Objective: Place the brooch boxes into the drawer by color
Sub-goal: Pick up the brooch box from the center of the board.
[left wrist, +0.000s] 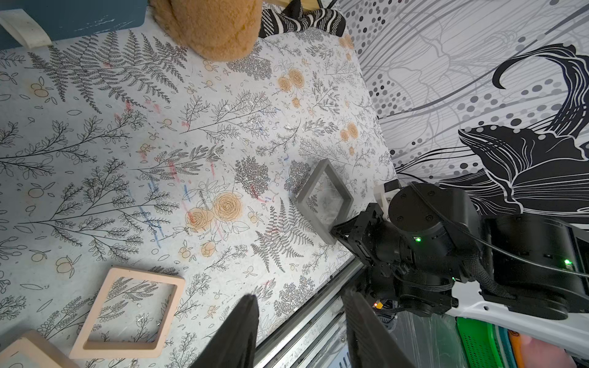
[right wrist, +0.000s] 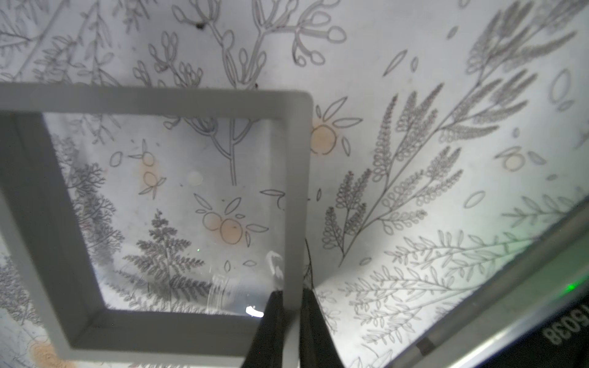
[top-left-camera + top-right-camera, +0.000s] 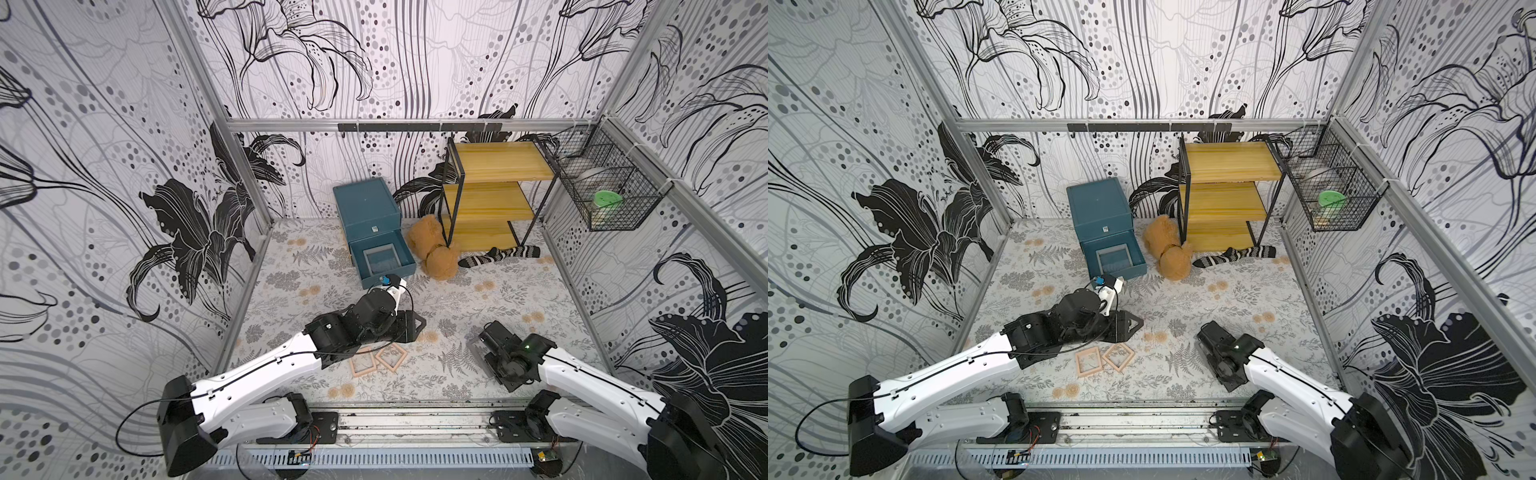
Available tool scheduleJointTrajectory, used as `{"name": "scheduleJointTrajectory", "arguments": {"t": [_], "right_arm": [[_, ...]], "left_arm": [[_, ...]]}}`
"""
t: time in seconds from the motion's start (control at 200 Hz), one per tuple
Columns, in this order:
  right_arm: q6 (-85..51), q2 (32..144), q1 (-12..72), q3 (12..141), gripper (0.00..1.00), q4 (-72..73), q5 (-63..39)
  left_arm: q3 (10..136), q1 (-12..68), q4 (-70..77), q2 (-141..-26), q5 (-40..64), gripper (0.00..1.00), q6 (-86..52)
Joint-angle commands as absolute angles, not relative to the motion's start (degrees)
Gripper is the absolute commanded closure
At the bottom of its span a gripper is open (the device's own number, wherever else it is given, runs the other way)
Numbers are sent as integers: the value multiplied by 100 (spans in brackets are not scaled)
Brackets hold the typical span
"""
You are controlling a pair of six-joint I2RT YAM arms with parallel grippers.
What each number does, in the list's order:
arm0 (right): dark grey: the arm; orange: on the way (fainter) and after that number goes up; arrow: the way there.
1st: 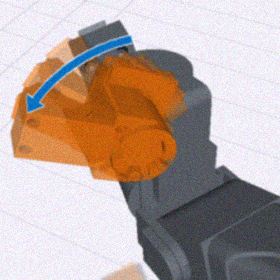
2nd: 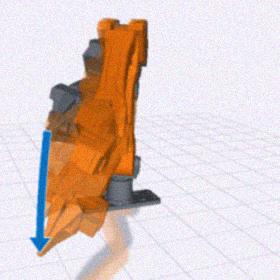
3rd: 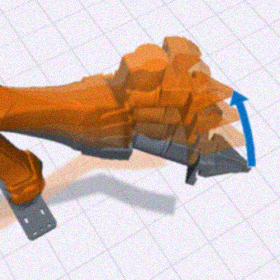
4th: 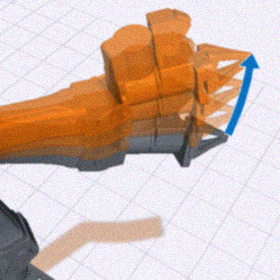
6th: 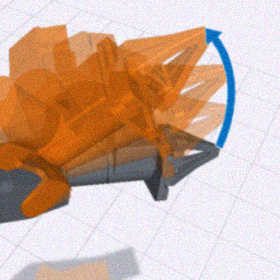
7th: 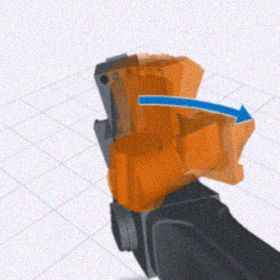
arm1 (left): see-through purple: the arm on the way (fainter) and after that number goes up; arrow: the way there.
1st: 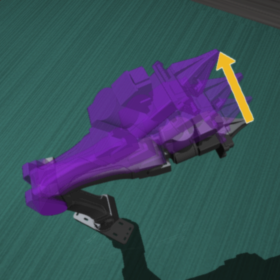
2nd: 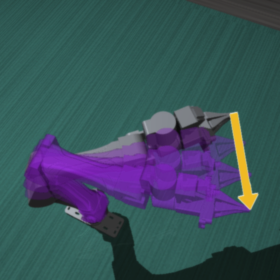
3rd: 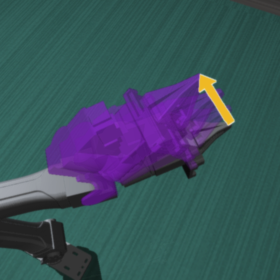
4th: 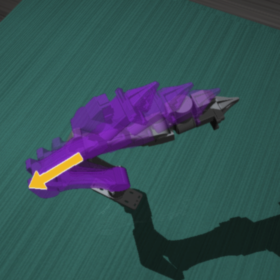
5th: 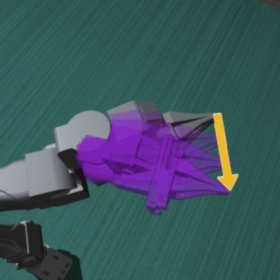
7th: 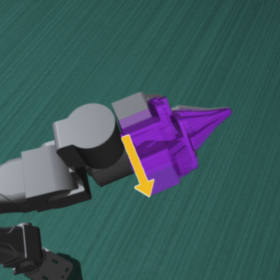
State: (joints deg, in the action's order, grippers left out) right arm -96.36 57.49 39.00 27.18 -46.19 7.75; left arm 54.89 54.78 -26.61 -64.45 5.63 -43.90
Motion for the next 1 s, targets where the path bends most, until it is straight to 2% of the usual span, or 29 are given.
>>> {"name": "scheduleJointTrajectory", "arguments": {"t": [0.0, 0.586, 0.826, 0.996], "right_arm": [[-9536, 5862, 3876, 2836, 100, -4895, 901], [-9386, 5862, 3876, 3221, 100, -5367, 1078], [-8894, 6114, 3877, 4074, 100, -5880, 1554], [-8226, 6421, 3878, 4952, 100, -6161, 1979]], "left_arm": [[5511, 5511, -2424, -6456, 615, 51, -4412], [5557, 5511, -2404, -6425, 597, 51, -4565], [5989, 5382, -2787, -6506, 466, 52, -4493], [6129, 4921, -2845, -6416, 628, 52, -4609]]}}
